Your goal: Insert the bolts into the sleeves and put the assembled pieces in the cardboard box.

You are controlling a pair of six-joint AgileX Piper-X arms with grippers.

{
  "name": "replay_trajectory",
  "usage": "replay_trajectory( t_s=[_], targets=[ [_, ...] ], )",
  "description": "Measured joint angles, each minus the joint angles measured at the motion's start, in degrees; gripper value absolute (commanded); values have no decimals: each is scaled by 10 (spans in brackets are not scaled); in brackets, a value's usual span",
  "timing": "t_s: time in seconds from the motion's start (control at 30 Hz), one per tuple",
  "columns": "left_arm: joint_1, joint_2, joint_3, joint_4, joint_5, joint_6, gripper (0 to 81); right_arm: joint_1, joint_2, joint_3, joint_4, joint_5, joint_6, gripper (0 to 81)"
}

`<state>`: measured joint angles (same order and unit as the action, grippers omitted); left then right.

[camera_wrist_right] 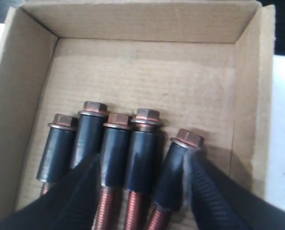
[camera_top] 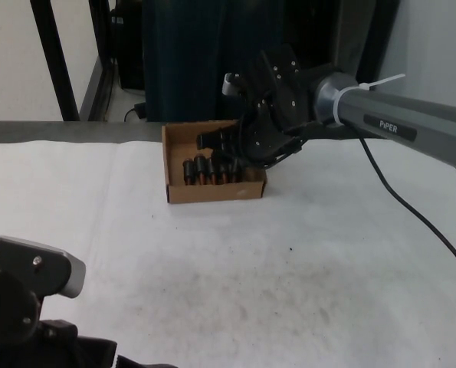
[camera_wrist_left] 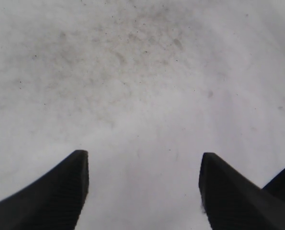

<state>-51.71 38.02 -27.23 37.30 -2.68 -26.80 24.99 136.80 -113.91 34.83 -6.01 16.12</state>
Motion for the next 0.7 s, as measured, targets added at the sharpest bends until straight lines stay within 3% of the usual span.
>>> replay_trajectory(
  t_s=[0.3, 0.43, 0.57, 0.7],
  targets=[
    [0, 0, 0, 1, 19, 26, 624, 1, -73, 0, -2, -42, 49, 522],
    [0, -2, -1, 2, 49, 22, 624, 14, -145, 0, 7, -116, 82, 517],
    [0, -13, -13, 4, 74, 15, 622, 29, -205, 0, 70, -220, 79, 454],
    [0, -46, -35, 4, 82, 15, 524, 39, -257, 0, 148, -241, 33, 447]
  ],
)
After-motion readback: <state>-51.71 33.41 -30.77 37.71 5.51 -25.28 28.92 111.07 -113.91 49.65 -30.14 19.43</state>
